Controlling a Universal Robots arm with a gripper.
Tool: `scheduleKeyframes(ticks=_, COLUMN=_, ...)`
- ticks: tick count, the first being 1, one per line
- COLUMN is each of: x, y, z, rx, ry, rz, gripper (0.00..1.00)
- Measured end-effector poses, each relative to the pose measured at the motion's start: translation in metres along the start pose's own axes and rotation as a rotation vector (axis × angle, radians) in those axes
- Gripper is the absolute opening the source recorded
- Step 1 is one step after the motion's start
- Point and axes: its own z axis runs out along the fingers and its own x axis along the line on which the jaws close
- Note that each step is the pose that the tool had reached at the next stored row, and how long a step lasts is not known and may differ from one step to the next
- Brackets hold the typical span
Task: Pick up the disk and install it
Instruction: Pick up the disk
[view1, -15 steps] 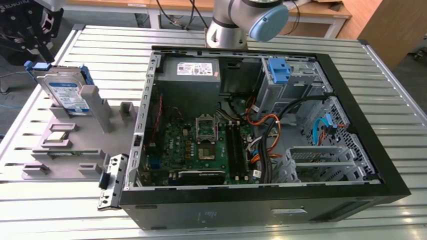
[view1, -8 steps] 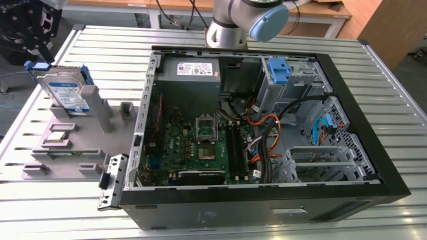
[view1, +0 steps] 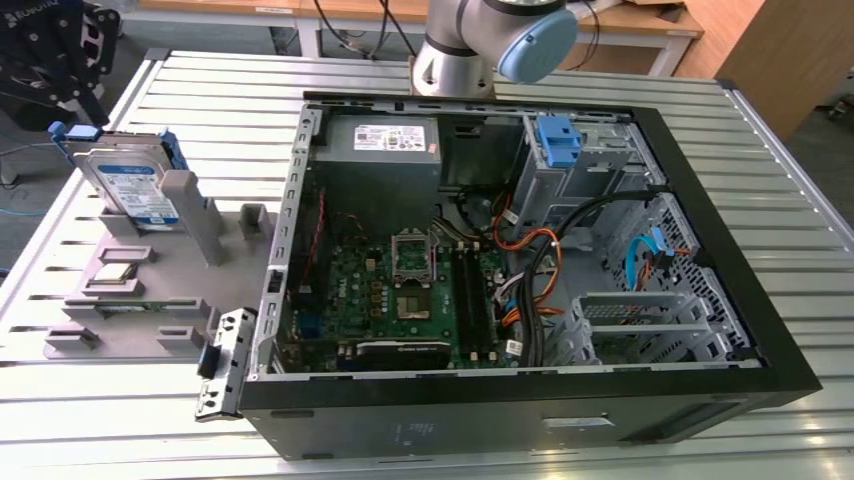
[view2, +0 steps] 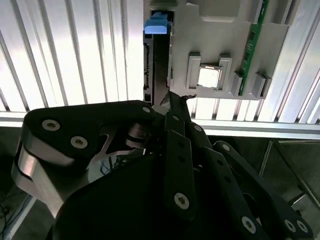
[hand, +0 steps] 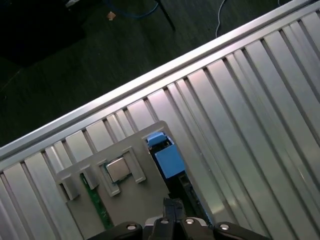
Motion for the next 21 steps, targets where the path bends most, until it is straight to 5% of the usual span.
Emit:
scheduleKeyframes(ticks=15, x=0.0001, y=-0.0001, z=0.0024, rx=-0.0059, ry=0.0107, rz=-0.235, gripper=0.10)
scheduleKeyframes(ticks=21, x=0.0000, y=-0.0002, z=0.0026, rx=-0.0069, ry=0.0101, rz=-0.254, gripper=0.10)
